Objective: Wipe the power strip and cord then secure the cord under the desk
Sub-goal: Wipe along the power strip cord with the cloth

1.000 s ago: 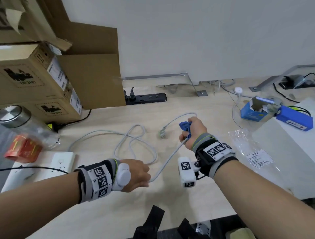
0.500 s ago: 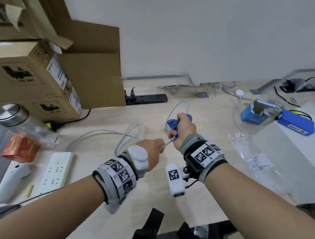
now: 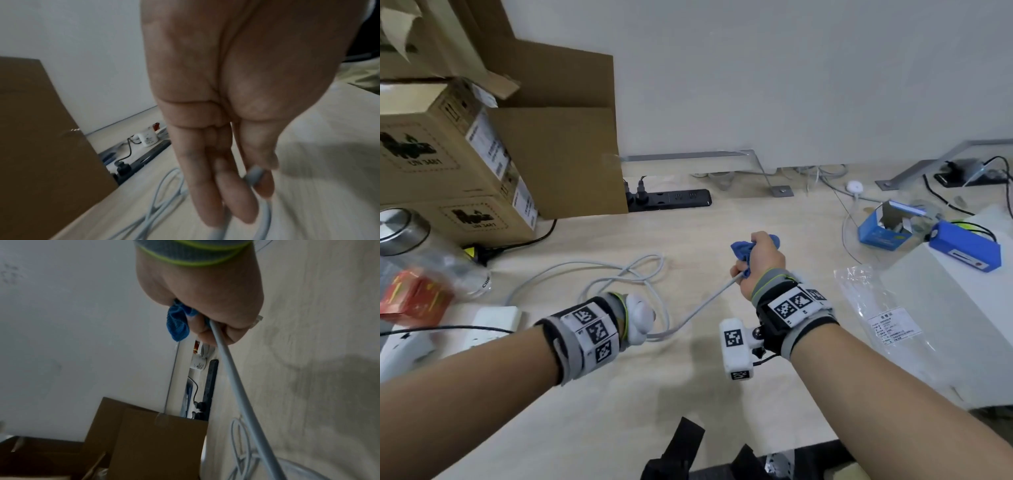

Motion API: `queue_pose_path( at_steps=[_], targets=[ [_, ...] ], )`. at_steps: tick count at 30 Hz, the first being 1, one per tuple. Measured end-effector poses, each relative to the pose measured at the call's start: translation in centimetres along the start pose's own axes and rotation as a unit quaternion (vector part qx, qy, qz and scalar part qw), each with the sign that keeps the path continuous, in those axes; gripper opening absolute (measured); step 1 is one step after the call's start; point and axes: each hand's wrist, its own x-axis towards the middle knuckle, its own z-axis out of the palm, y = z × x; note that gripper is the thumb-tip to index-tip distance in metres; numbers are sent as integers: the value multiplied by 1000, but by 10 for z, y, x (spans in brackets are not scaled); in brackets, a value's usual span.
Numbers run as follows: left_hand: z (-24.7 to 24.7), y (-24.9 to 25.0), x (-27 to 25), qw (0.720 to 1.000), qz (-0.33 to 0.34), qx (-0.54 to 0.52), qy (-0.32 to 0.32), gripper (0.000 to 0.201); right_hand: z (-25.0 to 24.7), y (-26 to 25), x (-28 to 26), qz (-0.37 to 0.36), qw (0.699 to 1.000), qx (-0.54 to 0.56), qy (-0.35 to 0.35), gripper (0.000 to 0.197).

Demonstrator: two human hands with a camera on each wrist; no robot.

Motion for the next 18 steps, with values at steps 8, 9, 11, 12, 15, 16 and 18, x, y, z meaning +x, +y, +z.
queue_pose_path(
  at_steps=[8,9,11,12,15,16,18],
  targets=[
    [-14,65,-4,843,111,-508,136,23,15,15,-8,-26,999,32,-29,18],
    [-16,71,-3,834,99,-518,162,22,16,17,-9,-29,999,30,-26,19],
    [-15,71,-1,871,89,-419,240,24,16,15,-8,-22,999,29,-23,18],
    [-14,68,1,906,90,-322,261,24,15,13,-6,-13,999,26,-23,16],
    [-21,55,-6,965,100,-120,210,19,10,10,1,19,999,20,-24,11],
    [-26,52,-11,972,99,-83,196,18,9,11,2,29,999,17,-25,10],
    [-33,47,-19,979,102,-25,175,17,7,14,3,36,999,3,-31,8]
  ],
)
